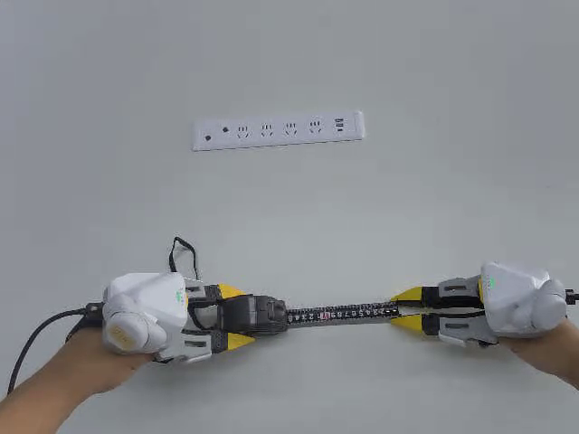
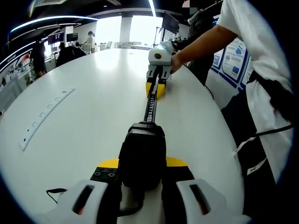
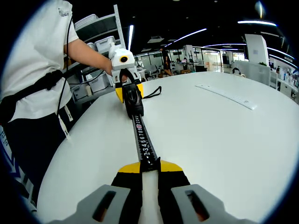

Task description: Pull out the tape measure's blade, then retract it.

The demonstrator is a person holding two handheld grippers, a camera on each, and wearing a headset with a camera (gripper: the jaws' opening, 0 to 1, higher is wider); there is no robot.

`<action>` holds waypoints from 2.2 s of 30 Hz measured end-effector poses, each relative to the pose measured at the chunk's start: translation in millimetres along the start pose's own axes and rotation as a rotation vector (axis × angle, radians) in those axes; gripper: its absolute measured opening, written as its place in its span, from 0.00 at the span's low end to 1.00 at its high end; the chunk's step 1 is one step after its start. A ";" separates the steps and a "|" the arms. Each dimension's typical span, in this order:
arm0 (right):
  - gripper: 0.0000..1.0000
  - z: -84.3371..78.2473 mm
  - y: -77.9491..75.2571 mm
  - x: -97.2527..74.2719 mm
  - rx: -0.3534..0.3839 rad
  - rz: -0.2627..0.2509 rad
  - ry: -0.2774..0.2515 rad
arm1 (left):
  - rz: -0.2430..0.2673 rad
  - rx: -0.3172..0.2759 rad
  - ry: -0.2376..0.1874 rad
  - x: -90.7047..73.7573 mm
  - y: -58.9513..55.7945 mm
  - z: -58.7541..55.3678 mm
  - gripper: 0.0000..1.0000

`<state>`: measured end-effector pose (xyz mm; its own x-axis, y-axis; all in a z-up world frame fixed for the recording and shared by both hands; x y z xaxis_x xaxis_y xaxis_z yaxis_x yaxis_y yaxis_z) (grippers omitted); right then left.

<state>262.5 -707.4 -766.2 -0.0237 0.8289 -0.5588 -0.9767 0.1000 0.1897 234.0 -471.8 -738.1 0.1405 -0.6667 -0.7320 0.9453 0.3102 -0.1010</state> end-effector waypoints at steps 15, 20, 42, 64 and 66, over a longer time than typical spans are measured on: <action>0.08 -8.8 -3.6 -16.4 0.016 -0.007 -0.002 | -0.005 -0.002 0.002 -0.1 0.3 -0.4 0.28; 0.08 -8.9 -2.8 -22.4 0.022 -0.009 0.003 | -0.004 -0.004 0.001 -0.3 0.5 -0.2 0.28; 0.08 -24.8 -8.3 -50.7 0.062 -0.035 0.016 | -0.006 -0.003 0.000 -0.9 -0.3 1.6 0.28; 0.09 -28.9 -10.1 -58.0 0.065 -0.044 0.021 | -0.006 0.001 0.004 -0.1 -0.7 0.9 0.29; 0.09 -28.8 -10.5 -58.0 0.065 -0.049 0.020 | -0.008 0.002 0.004 0.0 -0.6 0.5 0.29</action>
<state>267.9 -772.4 -759.1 0.0187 0.8108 -0.5850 -0.9609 0.1762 0.2134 233.6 -472.4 -737.7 0.1320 -0.6662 -0.7340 0.9470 0.3036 -0.1052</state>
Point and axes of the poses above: the centre of the closed fingertips' face, and the gripper's own axes: x roughly forward along the fingers, y roughly to its left, z roughly out of its top, the point moved 3 cm from there along -x, roughly backward along the fingers, and after that the axes turned 6 degrees about y, right-handed, at the moved point
